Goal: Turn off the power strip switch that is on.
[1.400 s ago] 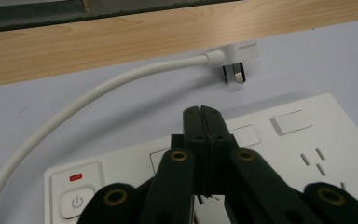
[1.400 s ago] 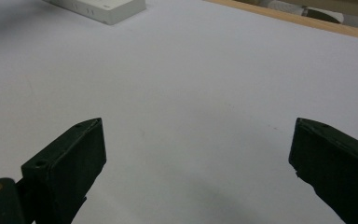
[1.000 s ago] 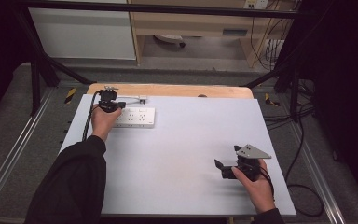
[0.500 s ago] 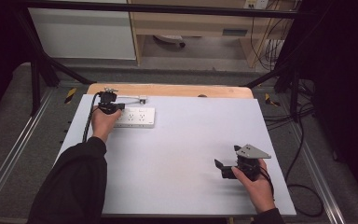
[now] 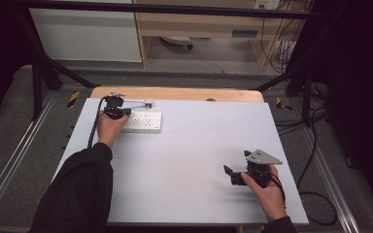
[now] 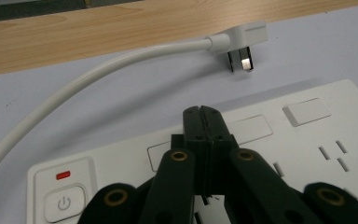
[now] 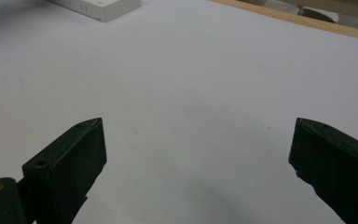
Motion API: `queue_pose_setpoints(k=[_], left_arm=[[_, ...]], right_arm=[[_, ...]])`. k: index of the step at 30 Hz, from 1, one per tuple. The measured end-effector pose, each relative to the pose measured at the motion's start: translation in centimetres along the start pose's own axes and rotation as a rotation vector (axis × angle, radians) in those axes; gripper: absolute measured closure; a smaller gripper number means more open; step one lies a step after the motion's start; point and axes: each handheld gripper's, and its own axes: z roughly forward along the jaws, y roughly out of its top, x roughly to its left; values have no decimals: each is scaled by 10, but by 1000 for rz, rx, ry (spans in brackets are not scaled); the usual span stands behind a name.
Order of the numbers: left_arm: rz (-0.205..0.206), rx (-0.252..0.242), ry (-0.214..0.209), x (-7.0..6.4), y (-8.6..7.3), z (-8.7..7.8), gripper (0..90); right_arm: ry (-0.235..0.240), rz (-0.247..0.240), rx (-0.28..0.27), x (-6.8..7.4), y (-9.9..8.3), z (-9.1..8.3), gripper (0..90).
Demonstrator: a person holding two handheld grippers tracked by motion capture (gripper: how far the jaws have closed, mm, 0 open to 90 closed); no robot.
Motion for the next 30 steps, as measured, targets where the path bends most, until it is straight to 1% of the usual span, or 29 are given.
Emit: queue_pose_setpoints(k=[6,10,21,25,27,28,29,30], left_arm=[[6,5,7,1,0,0,900],[1,2,0,1,0,0,900],[-6,-4,1,1,-1,1,900],[12,-3,15,-2,-1,1,900],[11,-3,13,-2,-2,1,900],[10,4,5,-1,-3,2,900],[6,0,0,-2,-3,2,900],[7,-1,3,-2,-3,2,900]], right_arm=[[0,-1,-2,0,0,0,43],[2,-1,-1,0,0,0,43],[6,-4,1,1,0,0,42],[6,-4,0,1,0,0,42],[6,-2,0,1,0,0,42],[7,-4,0,1,0,0,42],[7,-6,1,1,0,0,42],[8,-7,1,2,0,0,42]])
